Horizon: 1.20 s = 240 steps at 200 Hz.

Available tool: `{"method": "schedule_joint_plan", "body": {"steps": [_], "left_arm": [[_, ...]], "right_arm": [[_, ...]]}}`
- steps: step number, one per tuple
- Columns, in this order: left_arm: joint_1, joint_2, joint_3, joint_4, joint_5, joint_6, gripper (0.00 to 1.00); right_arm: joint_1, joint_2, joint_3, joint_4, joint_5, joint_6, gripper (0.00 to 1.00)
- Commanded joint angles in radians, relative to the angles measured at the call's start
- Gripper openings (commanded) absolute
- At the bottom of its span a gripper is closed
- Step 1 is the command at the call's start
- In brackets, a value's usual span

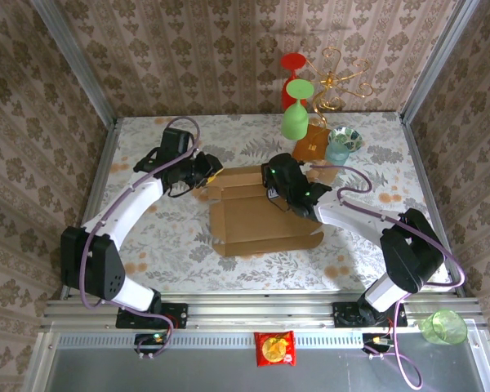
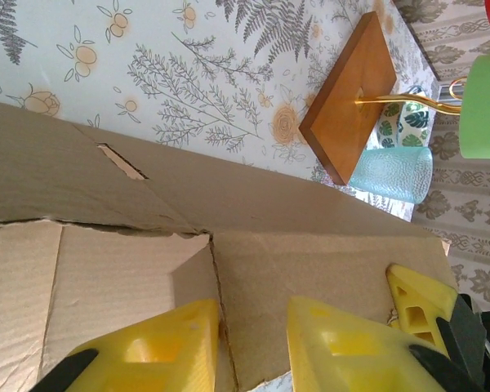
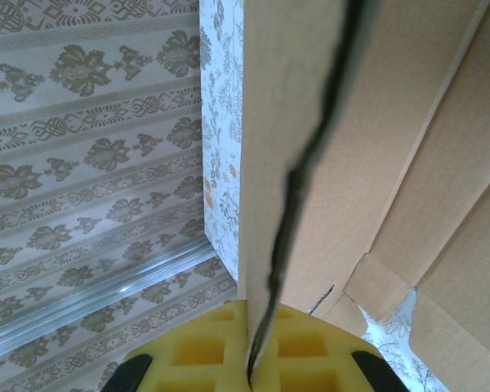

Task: Fold the paper box

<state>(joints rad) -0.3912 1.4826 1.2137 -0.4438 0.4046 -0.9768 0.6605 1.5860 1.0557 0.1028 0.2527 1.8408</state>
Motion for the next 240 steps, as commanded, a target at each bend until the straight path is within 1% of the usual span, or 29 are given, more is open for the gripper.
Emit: {"method": "schedule_joint_plan", "body": {"steps": [1, 15, 34, 50, 65, 82, 89, 102, 109, 116, 131, 143, 169, 180, 200, 211, 240], "left_arm": [[0.007, -0.011, -0.015, 0.047, 0.013, -0.019, 0.27], [0.024, -0.032, -0.016, 0.047, 0.015, -0.023, 0.30], [0.080, -0.098, -0.016, -0.013, -0.038, 0.003, 0.44], [0.156, -0.168, -0.046, -0.079, -0.100, 0.027, 0.46], [0.248, -0.212, -0.122, -0.088, -0.091, 0.015, 0.43], [0.331, -0.238, -0.231, -0.022, -0.051, -0.006, 0.37], [0.353, -0.240, -0.280, 0.016, -0.037, -0.017, 0.33], [0.384, -0.226, -0.375, 0.119, -0.003, -0.043, 0.20], [0.390, -0.213, -0.423, 0.178, 0.014, -0.064, 0.16], [0.393, -0.196, -0.467, 0.249, 0.036, -0.086, 0.15], [0.390, -0.147, -0.530, 0.366, 0.065, -0.111, 0.15], [0.385, -0.108, -0.551, 0.437, 0.072, -0.103, 0.17], [0.375, -0.048, -0.519, 0.482, 0.075, -0.059, 0.25], [0.371, -0.031, -0.494, 0.483, 0.077, -0.044, 0.27], [0.364, -0.012, -0.452, 0.468, 0.079, -0.020, 0.32], [0.358, 0.002, -0.430, 0.468, 0.084, -0.003, 0.34], [0.324, 0.064, -0.365, 0.451, 0.111, 0.070, 0.33]], "right_arm": [[-0.006, -0.008, -0.005, -0.004, -0.002, 0.016, 0.00], [-0.006, -0.022, -0.001, -0.026, 0.002, 0.024, 0.00], [-0.007, -0.055, 0.014, -0.079, 0.019, 0.033, 0.00], [-0.007, -0.086, 0.027, -0.122, 0.036, 0.044, 0.00], [-0.007, -0.106, 0.040, -0.158, 0.043, 0.054, 0.00], [-0.008, -0.122, 0.061, -0.206, 0.043, 0.069, 0.00], [-0.007, -0.127, 0.070, -0.223, 0.045, 0.073, 0.00], [-0.007, -0.138, 0.086, -0.263, 0.053, 0.079, 0.00], [-0.008, -0.143, 0.096, -0.277, 0.063, 0.079, 0.00], [-0.008, -0.144, 0.099, -0.283, 0.066, 0.077, 0.00], [-0.015, -0.144, 0.099, -0.283, 0.059, 0.079, 0.00], [-0.018, -0.140, 0.093, -0.276, 0.052, 0.079, 0.00], [-0.024, -0.122, 0.062, -0.217, 0.028, 0.042, 0.00], [-0.030, -0.114, 0.030, -0.154, 0.017, 0.005, 0.00], [-0.041, -0.100, -0.048, -0.043, -0.022, -0.014, 0.00], [-0.048, -0.092, -0.084, 0.007, -0.044, -0.032, 0.00], [-0.066, -0.082, -0.129, 0.060, -0.086, -0.086, 0.00]]}}
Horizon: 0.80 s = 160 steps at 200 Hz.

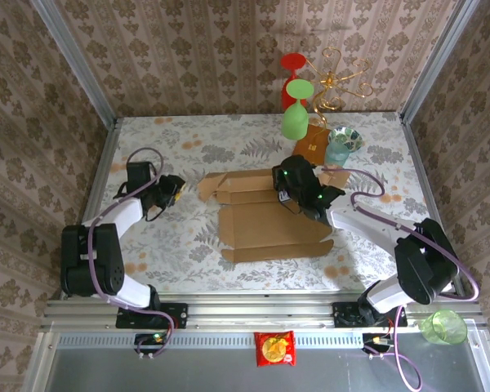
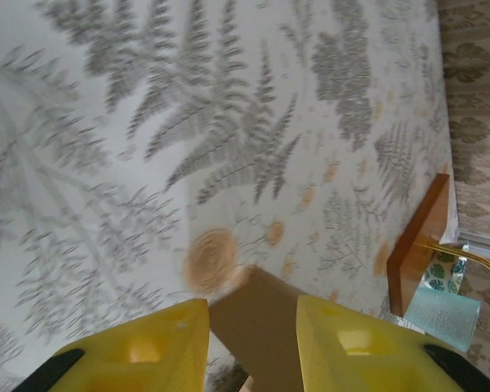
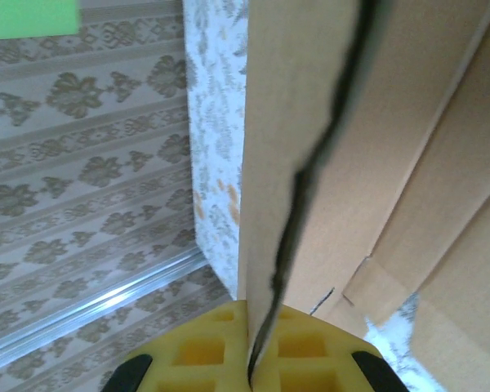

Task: Fold the paper box

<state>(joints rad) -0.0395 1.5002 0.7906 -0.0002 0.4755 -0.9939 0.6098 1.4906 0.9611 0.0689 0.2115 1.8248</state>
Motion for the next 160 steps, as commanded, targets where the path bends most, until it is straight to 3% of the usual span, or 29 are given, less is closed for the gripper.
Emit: {"method": "schedule_joint_plan", "body": {"steps": [1, 58, 94, 127, 160], "left_arm": [[-0.029, 0.048, 0.059, 0.007, 0.041, 0.090, 0.33], [-0.109, 0.132, 0.176, -0.084, 0.012, 0.250, 0.32], [-0.156, 0.170, 0.253, -0.188, -0.002, 0.420, 0.28], [-0.206, 0.156, 0.200, -0.166, 0.013, 0.434, 0.27], [-0.235, 0.111, 0.128, -0.106, 0.025, 0.367, 0.26]], "right_arm": [[-0.016, 0.014, -0.035, 0.096, -0.046, -0.071, 0.00], [-0.045, 0.020, -0.085, 0.135, -0.107, -0.120, 0.00], [-0.068, 0.018, -0.088, 0.138, -0.131, -0.138, 0.00], [-0.079, 0.031, -0.079, 0.159, -0.159, -0.157, 0.00], [-0.081, 0.036, -0.097, 0.190, -0.166, -0.148, 0.00]]}}
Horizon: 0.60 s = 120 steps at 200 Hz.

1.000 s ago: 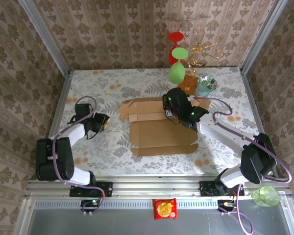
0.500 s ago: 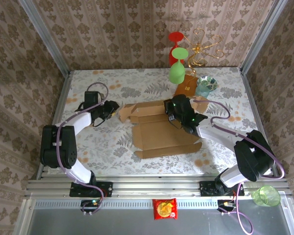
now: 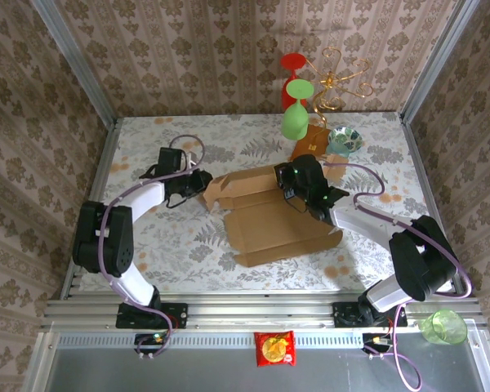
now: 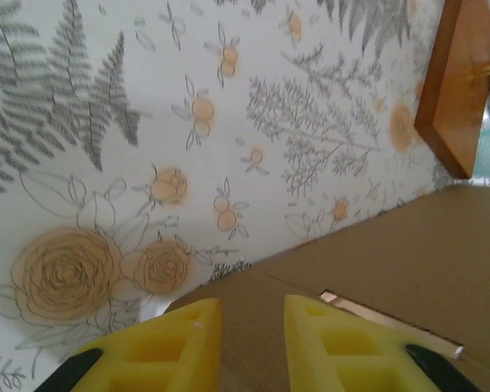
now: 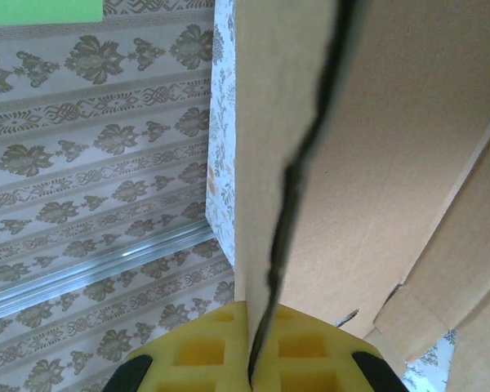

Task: Fold the paper box

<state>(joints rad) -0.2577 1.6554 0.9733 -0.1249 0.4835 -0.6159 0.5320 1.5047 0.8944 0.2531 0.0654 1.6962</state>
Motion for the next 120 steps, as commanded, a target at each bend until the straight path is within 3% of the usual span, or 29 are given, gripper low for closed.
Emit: {"method": "schedule_joint_plan", "body": {"steps": [1, 39, 62, 80, 120], "left_arm": [[-0.018, -0.046, -0.058, 0.020, 0.017, -0.014, 0.26], [-0.026, -0.200, -0.162, 0.027, -0.050, -0.004, 0.28], [-0.026, -0.290, -0.182, -0.082, -0.157, 0.139, 0.28], [-0.031, -0.355, -0.207, -0.101, -0.177, 0.272, 0.28], [-0.093, -0.494, -0.231, -0.120, -0.241, 0.439, 0.41]], "right_arm": [[-0.003, 0.021, -0.031, 0.006, -0.021, -0.018, 0.00], [-0.010, 0.017, -0.030, 0.013, -0.022, -0.012, 0.00], [-0.017, 0.016, -0.019, -0.002, -0.030, -0.021, 0.00], [-0.017, 0.017, -0.011, -0.009, -0.037, -0.023, 0.00], [-0.020, 0.027, -0.005, -0.011, -0.046, -0.029, 0.00]]}}
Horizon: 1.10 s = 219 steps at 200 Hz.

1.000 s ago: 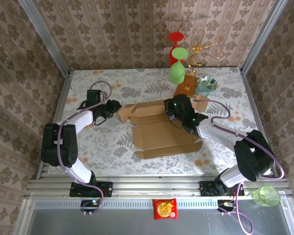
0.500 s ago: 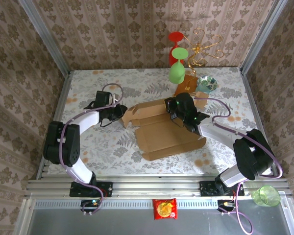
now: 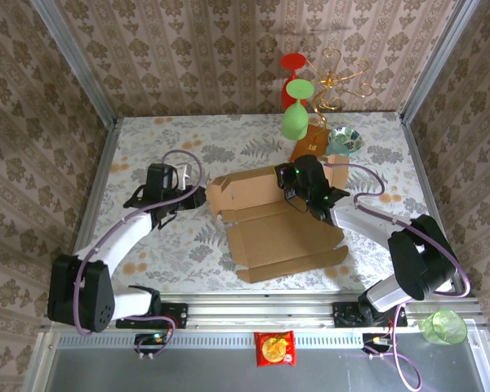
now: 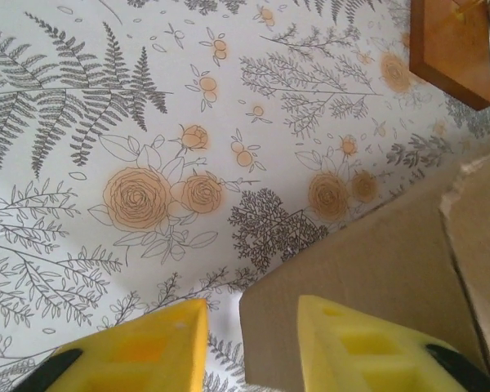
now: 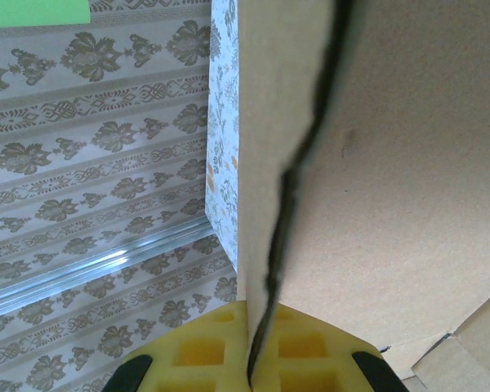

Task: Fold the paper box

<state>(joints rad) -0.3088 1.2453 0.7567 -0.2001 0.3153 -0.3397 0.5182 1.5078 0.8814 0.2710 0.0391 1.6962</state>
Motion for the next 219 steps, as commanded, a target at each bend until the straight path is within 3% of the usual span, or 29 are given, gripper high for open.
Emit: {"method": "schedule_joint_plan", "body": {"steps": [1, 33, 52, 113, 140, 156, 186, 219], "left_arm": [[-0.044, -0.089, -0.014, -0.045, -0.077, 0.163, 0.42], [-0.094, -0.261, -0.042, -0.045, -0.141, 0.136, 0.58], [-0.109, -0.296, -0.055, -0.077, -0.141, 0.119, 0.62], [-0.118, -0.048, 0.053, -0.085, -0.179, 0.146, 0.62], [-0.177, 0.054, 0.088, -0.043, -0.279, 0.099, 0.52], [-0.222, 0.090, 0.103, -0.005, -0.334, 0.041, 0.33], [-0.306, 0.144, 0.161, 0.003, -0.535, -0.116, 0.00], [-0.347, 0.172, 0.157, 0.091, -0.592, -0.294, 0.00]], "right_arm": [[-0.006, 0.024, 0.008, -0.029, -0.020, -0.030, 0.00], [-0.007, 0.030, 0.009, -0.017, -0.019, -0.028, 0.00], [-0.007, 0.033, 0.014, -0.010, -0.019, -0.023, 0.00], [-0.005, 0.037, 0.016, 0.008, -0.018, -0.011, 0.00], [-0.003, 0.037, -0.006, 0.066, -0.004, -0.006, 0.00], [0.002, 0.036, -0.028, 0.122, 0.016, -0.006, 0.00], [0.022, 0.043, -0.084, 0.273, 0.089, 0.020, 0.00], [0.048, 0.093, -0.113, 0.410, 0.143, 0.036, 0.00]]}}
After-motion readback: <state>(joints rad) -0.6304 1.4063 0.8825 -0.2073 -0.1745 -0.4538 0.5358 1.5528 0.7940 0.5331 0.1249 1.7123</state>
